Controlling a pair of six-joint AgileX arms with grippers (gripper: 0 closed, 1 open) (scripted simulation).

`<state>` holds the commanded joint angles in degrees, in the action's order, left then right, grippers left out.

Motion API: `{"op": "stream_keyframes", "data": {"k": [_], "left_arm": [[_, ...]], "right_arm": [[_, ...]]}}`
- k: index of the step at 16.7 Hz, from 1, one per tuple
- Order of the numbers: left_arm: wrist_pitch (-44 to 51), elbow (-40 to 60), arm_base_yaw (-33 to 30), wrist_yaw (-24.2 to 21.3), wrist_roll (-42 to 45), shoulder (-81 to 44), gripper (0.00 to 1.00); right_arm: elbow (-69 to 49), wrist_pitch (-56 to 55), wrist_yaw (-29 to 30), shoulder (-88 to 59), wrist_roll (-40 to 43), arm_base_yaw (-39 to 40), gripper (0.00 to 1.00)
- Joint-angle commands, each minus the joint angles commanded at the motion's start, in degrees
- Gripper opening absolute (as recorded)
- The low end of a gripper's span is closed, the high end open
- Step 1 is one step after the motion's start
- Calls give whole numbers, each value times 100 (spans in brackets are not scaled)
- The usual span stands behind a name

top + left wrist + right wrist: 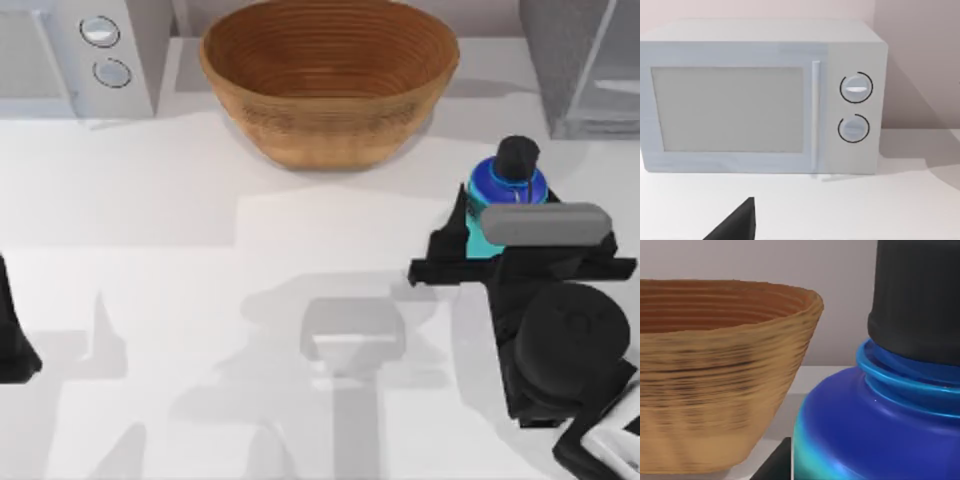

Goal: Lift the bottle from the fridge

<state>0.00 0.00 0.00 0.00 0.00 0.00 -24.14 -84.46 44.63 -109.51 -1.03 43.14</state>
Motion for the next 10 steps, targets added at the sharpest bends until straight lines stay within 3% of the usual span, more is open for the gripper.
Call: {"op": "stream_keyframes", "data": {"k": [10], "left_arm": [[0, 0, 0, 0, 0, 0, 100]], "right_arm": [[-1008, -379, -670, -1328, 21, -672, 0]]}}
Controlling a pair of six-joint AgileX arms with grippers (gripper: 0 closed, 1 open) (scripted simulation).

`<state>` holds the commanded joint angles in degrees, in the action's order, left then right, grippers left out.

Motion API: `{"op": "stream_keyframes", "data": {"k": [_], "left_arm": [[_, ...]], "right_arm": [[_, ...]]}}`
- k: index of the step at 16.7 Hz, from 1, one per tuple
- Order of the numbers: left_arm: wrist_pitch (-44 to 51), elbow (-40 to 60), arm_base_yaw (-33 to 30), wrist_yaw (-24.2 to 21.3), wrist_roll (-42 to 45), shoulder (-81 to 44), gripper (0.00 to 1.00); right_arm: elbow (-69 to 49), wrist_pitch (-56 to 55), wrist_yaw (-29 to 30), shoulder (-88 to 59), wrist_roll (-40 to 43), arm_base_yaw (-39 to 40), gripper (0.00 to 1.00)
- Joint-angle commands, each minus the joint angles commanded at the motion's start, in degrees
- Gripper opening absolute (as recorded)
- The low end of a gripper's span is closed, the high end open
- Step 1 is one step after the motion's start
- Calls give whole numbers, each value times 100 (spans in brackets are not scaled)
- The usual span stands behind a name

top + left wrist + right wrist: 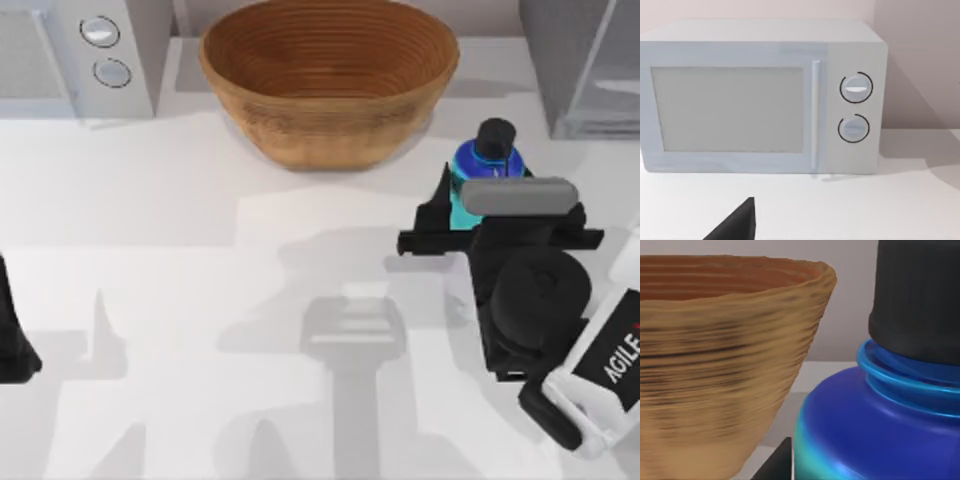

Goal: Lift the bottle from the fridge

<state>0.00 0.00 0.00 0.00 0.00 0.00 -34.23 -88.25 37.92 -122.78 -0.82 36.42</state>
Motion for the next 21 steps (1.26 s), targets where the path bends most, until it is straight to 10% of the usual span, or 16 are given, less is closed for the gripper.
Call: {"op": "stream_keyframes", "data": {"k": [2, 15, 21], "left_arm": [[0, 0, 0, 0, 0, 0, 100], [0, 0, 0, 0, 0, 0, 100], [0, 0, 0, 0, 0, 0, 100]], "right_arm": [[0, 0, 0, 0, 0, 0, 0], [0, 0, 0, 0, 0, 0, 98], [0, 0, 0, 0, 0, 0, 100]]}}
